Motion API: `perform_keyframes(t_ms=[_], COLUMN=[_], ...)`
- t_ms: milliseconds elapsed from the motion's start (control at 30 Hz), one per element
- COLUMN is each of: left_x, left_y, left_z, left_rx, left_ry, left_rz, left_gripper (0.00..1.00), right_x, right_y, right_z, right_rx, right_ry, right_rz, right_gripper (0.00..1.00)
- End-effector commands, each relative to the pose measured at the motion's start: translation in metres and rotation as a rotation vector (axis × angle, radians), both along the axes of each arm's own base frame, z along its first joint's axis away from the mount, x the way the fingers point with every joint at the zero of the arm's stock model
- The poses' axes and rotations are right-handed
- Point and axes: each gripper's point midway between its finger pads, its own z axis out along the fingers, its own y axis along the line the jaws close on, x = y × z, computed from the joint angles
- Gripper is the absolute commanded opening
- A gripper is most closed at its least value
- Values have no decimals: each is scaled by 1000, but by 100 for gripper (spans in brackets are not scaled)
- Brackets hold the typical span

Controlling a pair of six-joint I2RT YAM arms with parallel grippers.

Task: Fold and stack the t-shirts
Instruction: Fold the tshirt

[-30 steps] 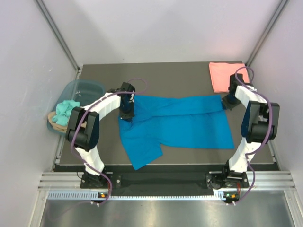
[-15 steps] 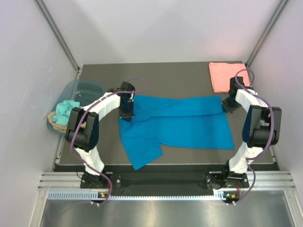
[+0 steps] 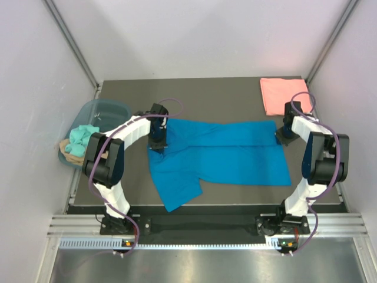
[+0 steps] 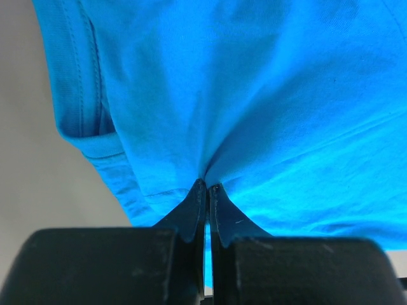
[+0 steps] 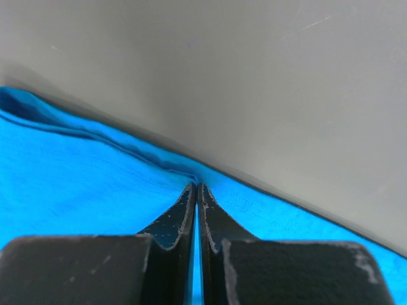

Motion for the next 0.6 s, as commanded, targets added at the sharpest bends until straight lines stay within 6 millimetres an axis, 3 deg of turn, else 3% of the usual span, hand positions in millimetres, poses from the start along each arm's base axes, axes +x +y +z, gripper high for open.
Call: perform_keyframes(t_ms=[0,233,433,567], left_x=[-6,-3,-1,-4], left_y=[-1,12,10,8], left_z=[1,4,6,3], left_rx=[-10,58,50,41], left_ry=[17,-9,-6,7], left_rz=[11,31,33,28], left_gripper=[0,0,0,0], right_x=[3,1,2,-1], right_y=[-6,-11,-12,-11], right_z=[12,21,36,33], right_rx=[-36,-46,-44,-45], right_ry=[-53,-71,-109,-109], right_rz=[-36,-36,-27,-24], right_gripper=[0,0,0,0])
